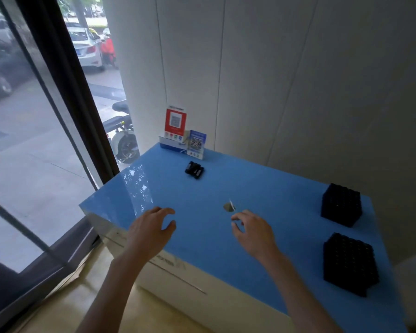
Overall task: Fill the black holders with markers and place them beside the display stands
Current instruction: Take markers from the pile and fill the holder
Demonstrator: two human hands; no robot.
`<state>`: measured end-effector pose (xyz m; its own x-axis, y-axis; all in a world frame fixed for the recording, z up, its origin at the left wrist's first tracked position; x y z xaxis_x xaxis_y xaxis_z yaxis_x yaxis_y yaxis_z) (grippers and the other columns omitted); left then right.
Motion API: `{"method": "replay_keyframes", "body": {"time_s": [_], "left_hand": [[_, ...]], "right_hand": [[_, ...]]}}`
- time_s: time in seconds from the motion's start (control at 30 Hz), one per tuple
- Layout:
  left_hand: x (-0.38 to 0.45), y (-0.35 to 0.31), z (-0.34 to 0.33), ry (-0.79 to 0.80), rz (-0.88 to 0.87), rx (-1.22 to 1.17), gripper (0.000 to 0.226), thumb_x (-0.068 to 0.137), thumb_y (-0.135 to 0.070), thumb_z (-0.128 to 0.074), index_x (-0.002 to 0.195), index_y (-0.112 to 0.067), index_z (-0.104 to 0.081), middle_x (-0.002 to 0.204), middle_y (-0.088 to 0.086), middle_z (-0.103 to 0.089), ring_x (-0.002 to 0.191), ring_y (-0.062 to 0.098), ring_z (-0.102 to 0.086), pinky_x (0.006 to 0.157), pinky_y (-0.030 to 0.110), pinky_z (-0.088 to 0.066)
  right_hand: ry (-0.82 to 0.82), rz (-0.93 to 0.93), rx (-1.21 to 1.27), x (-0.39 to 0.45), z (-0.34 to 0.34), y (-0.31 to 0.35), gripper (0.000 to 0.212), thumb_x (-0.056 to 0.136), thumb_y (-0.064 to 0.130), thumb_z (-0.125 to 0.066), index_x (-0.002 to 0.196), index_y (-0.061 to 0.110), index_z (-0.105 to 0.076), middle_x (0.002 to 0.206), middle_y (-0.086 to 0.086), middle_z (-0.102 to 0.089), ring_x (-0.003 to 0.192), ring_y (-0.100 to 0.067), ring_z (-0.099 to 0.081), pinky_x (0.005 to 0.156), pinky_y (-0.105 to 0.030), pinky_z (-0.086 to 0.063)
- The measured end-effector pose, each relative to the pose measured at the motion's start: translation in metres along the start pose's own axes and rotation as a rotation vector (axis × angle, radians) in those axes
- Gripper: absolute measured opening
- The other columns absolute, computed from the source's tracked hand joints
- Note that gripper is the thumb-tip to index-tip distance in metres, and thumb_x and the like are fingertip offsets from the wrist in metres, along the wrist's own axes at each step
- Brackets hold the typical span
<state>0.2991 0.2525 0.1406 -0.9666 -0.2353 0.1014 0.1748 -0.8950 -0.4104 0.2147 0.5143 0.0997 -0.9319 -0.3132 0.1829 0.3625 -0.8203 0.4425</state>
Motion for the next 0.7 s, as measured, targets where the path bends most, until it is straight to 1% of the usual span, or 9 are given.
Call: {"method": "replay_keyframes", "body": {"time_s": [0.2,0.33,0.43,0.6,0.7], "left_hand": [[0.031,0.080,0.030,0.009,-0.019,0.000,0.032,0.097,-0.042,-0.055,0.128,-0.034,-0.059,0.129,-0.011,-0.062,0.114,0.018,-0.060,0.090,0.038,-0.051],[0.055,0.119,0.034,0.033,-0.015,-0.007,0.033,0.098,-0.044,-0.053,0.130,-0.034,-0.058,0.131,-0.010,-0.061,0.114,0.017,-0.060,0.089,0.037,-0.053],[0.079,0.138,0.030,0.053,-0.019,0.006,0.033,0.098,-0.046,-0.051,0.130,-0.037,-0.057,0.131,-0.012,-0.060,0.116,0.016,-0.059,0.089,0.038,-0.053],[0.128,0.155,0.017,0.061,-0.041,0.015,0.033,0.098,-0.043,-0.052,0.129,-0.036,-0.058,0.129,-0.011,-0.061,0.116,0.017,-0.059,0.088,0.037,-0.052],[0.161,0.165,0.009,0.079,-0.023,0.034,0.033,0.097,-0.045,-0.052,0.128,-0.037,-0.058,0.129,-0.011,-0.061,0.117,0.018,-0.059,0.090,0.039,-0.053]], "right_hand": [[-0.018,-0.052,-0.019,0.026,-0.035,0.054,0.018,0.095,0.033,-0.056,0.108,0.026,-0.068,0.110,0.012,-0.063,0.096,-0.008,-0.062,0.073,-0.022,-0.045],[-0.004,-0.084,-0.040,0.045,-0.054,0.073,0.018,0.095,0.032,-0.057,0.108,0.027,-0.068,0.107,0.014,-0.063,0.094,-0.006,-0.060,0.073,-0.020,-0.043],[0.010,-0.106,-0.063,0.065,-0.066,0.077,0.018,0.095,0.033,-0.055,0.108,0.028,-0.067,0.108,0.015,-0.064,0.096,-0.006,-0.060,0.075,-0.022,-0.046],[0.018,-0.121,-0.074,0.109,-0.088,0.070,0.020,0.096,0.035,-0.054,0.111,0.028,-0.066,0.110,0.015,-0.064,0.095,-0.007,-0.062,0.080,-0.022,-0.047],[0.036,-0.148,-0.044,0.142,-0.103,0.063,0.019,0.095,0.037,-0.053,0.109,0.031,-0.065,0.110,0.016,-0.063,0.092,-0.006,-0.062,0.083,-0.032,-0.052]]}}
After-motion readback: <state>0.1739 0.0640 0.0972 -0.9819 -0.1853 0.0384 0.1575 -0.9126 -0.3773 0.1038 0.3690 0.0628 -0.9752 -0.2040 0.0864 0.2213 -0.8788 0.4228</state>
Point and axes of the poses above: each hand's wrist, its own x-axis towards the middle knuckle, its own z-axis out of the back of the hand, y = z × x, the point moved 3 cm from there along x, towards the middle knuckle
